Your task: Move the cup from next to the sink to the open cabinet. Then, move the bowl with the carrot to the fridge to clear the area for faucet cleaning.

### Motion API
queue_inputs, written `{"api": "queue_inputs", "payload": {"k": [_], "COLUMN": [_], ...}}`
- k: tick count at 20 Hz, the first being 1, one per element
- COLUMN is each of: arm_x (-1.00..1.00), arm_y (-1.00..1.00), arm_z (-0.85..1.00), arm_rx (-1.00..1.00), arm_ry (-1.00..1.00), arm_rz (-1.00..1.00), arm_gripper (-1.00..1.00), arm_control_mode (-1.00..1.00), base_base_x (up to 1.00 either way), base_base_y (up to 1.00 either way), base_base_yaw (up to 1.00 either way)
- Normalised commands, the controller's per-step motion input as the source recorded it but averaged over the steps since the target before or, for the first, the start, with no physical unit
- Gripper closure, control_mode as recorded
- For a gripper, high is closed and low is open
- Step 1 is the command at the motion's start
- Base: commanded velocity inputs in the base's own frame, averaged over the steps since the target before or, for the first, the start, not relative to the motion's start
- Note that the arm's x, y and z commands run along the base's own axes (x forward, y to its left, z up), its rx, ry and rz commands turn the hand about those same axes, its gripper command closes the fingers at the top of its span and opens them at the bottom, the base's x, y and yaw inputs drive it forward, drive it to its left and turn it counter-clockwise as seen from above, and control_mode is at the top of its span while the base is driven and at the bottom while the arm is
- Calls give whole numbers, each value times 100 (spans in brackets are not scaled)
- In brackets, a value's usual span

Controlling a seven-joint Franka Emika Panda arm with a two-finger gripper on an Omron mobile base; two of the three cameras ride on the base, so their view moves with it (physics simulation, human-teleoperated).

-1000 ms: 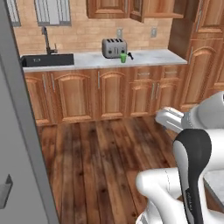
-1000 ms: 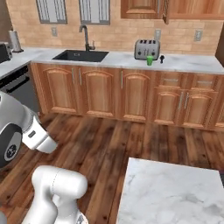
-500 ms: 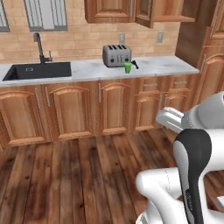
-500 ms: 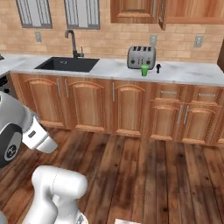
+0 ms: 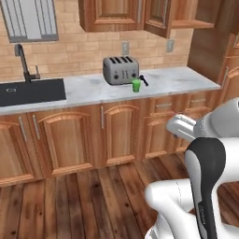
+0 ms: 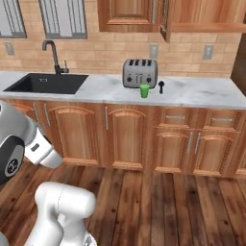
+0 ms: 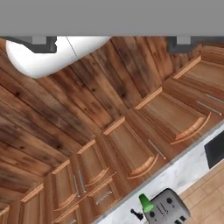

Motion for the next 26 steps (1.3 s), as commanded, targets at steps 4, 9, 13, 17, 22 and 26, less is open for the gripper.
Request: {"api": "queue_inputs", "payload": {"k": [4,9,13,17,22,26], "arm_x": [0,0,0,0,0,0], "arm_y": [0,0,0,0,0,0], "arm_z": [0,0,0,0,0,0], "arm_rx": [0,0,0,0,0,0], "arm_ry": [0,0,0,0,0,0], "arm_rz": [0,0,0,0,0,0], "arm_gripper": [-100,-100,-100,-100,-100,-100], "arm_control_mode": [100,100,100,100,100,100], "base_base_x": [100,100,100,100,79,68], "base_base_y": [-2,-1,-13,-60,-51,-5], "base_base_yaw": [-3,-4,-2,4,6,1]}}
